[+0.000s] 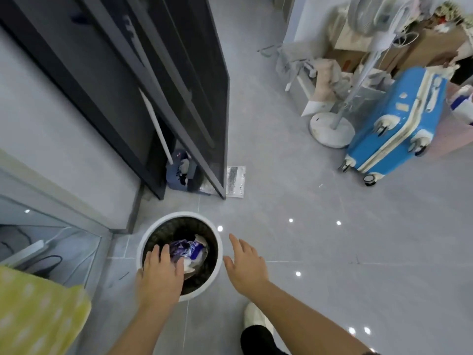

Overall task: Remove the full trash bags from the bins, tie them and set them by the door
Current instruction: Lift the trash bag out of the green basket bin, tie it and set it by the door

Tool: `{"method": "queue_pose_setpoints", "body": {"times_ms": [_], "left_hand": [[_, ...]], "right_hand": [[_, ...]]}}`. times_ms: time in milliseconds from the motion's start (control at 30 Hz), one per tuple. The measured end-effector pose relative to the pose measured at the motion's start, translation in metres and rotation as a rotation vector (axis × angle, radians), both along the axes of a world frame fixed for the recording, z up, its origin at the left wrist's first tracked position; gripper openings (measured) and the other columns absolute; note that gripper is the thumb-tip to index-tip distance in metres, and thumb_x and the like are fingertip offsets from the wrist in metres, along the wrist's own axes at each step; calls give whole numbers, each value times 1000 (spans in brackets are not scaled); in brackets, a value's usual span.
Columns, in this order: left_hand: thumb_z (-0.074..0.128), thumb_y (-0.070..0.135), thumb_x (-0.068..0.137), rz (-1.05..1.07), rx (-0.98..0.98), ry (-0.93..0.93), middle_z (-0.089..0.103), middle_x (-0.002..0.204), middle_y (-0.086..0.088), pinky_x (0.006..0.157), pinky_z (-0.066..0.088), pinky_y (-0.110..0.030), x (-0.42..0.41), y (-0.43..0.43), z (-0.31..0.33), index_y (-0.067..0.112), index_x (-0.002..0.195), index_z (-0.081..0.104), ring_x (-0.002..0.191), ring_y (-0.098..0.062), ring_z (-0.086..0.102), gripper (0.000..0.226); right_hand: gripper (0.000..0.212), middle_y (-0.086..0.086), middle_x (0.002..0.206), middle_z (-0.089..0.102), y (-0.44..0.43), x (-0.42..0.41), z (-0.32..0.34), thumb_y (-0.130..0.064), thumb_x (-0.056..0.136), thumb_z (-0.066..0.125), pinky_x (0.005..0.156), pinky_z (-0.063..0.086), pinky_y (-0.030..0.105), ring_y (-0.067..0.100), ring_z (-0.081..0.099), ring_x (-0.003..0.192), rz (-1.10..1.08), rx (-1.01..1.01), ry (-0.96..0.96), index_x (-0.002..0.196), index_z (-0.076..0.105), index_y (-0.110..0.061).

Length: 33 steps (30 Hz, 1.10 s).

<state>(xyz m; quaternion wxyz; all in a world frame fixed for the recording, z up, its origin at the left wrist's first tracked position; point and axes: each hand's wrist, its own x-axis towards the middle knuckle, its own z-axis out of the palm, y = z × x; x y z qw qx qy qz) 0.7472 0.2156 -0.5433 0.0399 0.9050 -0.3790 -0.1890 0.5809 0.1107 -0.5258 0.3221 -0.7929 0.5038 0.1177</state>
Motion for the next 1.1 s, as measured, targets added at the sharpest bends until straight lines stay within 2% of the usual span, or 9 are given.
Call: {"method": "queue_pose_setpoints", "body": {"times_ms": [233, 333, 433, 533, 700, 800, 867, 967, 1100], "left_hand": [[44, 37, 93, 151, -96, -58, 27, 153, -12, 113, 22, -51, 52, -4, -157, 12, 142, 35, 143, -30, 15, 56], [51, 30, 89, 216, -116, -74, 21, 155, -12, 112, 22, -52, 69, -1, -193, 11, 143, 33, 143, -32, 14, 60], [56, 21, 84, 279, -186, -78, 19, 155, -16, 109, 28, -52, 78, 2, -211, 9, 142, 30, 141, -35, 19, 65], [55, 12, 82, 302, -305, -82, 30, 149, -20, 105, 34, -52, 80, 0, -214, 6, 141, 31, 135, -36, 29, 64], [44, 3, 89, 416, -394, 26, 45, 133, -22, 87, 45, -47, 75, -1, -206, 3, 139, 35, 117, -39, 48, 50], [42, 2, 89, 448, -438, 54, 58, 111, -19, 74, 48, -42, 72, 4, -209, 7, 121, 52, 94, -39, 58, 34], [43, 1, 88, 427, -476, 68, 62, 102, -17, 70, 46, -38, 67, 2, -211, 8, 111, 55, 87, -36, 59, 27], [40, 1, 89, 406, -512, 73, 63, 105, -19, 71, 46, -39, 59, -9, -209, 8, 115, 53, 90, -38, 60, 29], [41, 5, 91, 359, -569, 68, 61, 114, -18, 78, 48, -43, 52, -12, -202, 13, 127, 46, 96, -39, 59, 37]], "right_hand": [[58, 6, 153, 28, -57, 40, -163, -44, 99, 31, 103, 37, 46, 29, 34, 134, 72, -99, -3, 150, 9, -27], [60, 8, 146, 37, -68, 53, -198, -45, 98, 32, 97, 40, 45, 32, 42, 127, 103, -129, -14, 150, 11, -24], [57, 11, 129, 54, -65, 61, -221, -43, 96, 38, 87, 45, 43, 33, 54, 114, 77, -103, -62, 145, 20, -20], [42, 16, 109, 63, -61, 65, -232, -32, 95, 41, 79, 49, 41, 36, 60, 97, 21, -101, -95, 132, 30, -13], [28, 20, 104, 62, -56, 56, -226, -20, 96, 39, 68, 41, 36, 37, 60, 91, -64, -132, -63, 120, 35, -6], [25, 21, 103, 62, -54, 47, -221, -15, 95, 41, 68, 41, 35, 38, 60, 91, -105, -139, -33, 117, 36, -5], [25, 21, 103, 61, -55, 41, -219, -14, 93, 41, 71, 45, 38, 39, 60, 92, -136, -146, -31, 117, 36, -5], [25, 19, 100, 61, -58, 33, -211, -14, 93, 40, 76, 50, 45, 38, 60, 90, -192, -172, -52, 116, 35, -7], [23, 11, 89, 59, -60, 24, -203, -15, 93, 37, 68, 46, 39, 35, 60, 84, -222, -237, -63, 116, 34, -11]]}}
